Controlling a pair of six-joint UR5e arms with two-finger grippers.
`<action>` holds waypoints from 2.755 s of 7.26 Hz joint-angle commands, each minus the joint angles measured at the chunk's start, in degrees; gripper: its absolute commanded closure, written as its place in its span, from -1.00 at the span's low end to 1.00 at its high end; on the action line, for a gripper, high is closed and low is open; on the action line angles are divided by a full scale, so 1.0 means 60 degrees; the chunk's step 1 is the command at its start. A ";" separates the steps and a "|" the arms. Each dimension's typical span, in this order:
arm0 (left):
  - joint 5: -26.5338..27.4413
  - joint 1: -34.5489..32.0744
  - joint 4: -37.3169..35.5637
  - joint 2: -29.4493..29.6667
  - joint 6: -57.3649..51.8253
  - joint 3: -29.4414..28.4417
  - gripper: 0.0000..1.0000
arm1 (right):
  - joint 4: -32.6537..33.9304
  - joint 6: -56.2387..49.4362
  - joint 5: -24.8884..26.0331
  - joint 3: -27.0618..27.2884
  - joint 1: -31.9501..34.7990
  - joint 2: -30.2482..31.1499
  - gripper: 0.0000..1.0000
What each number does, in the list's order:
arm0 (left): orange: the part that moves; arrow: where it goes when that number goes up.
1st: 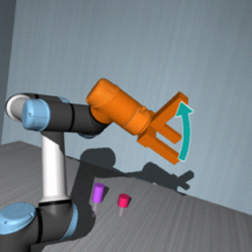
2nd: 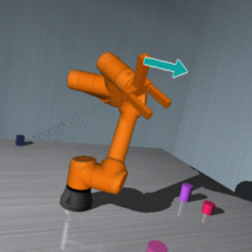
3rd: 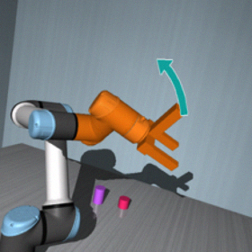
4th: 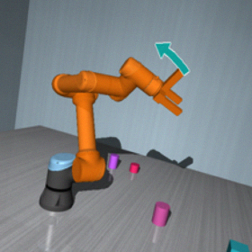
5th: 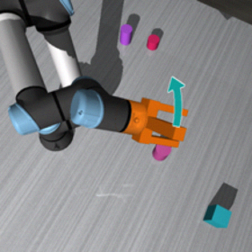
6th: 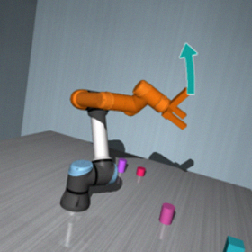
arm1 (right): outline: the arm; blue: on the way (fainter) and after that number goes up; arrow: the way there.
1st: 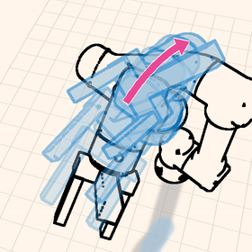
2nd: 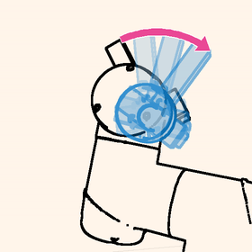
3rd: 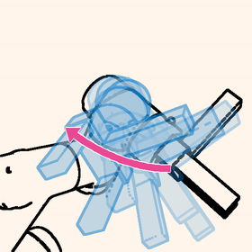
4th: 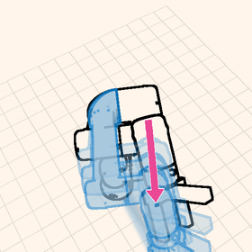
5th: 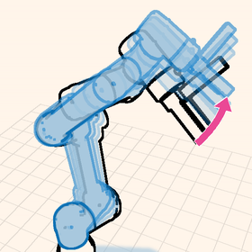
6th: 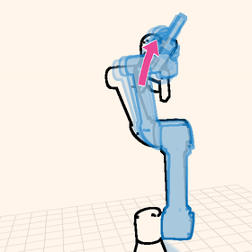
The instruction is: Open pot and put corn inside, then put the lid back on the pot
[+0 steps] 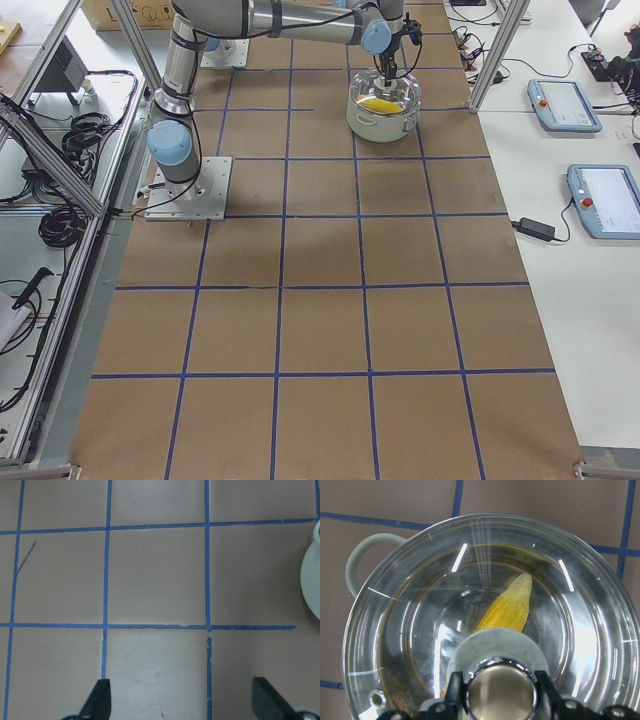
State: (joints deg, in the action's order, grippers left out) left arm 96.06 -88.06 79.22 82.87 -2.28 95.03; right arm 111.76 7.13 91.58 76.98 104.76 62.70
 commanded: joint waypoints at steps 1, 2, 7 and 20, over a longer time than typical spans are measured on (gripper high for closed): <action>0.0001 0.0116 0.0955 -0.0116 0.0000 0.0116 -1.00 | 0.0138 -0.0002 0.0073 -0.0012 0.0001 -0.0034 0.08; 0.0016 0.0146 0.1020 -0.0116 0.0000 -0.0002 -1.00 | 0.0138 -0.0002 0.0073 0.0002 0.0001 -0.0049 0.08; -0.1563 0.0146 0.0904 -0.0072 0.0307 -0.0135 -1.00 | 0.0182 0.0012 0.0073 0.0002 -0.0014 -0.0064 -0.29; -0.0585 0.0088 0.0801 -0.0116 0.0088 0.0085 -1.00 | -0.0069 0.0027 -0.0102 -0.0027 -0.0087 -0.0093 -0.17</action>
State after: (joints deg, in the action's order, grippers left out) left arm 92.55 -87.53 84.02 82.18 -1.75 95.45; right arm 110.83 7.36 91.00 76.82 104.24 62.19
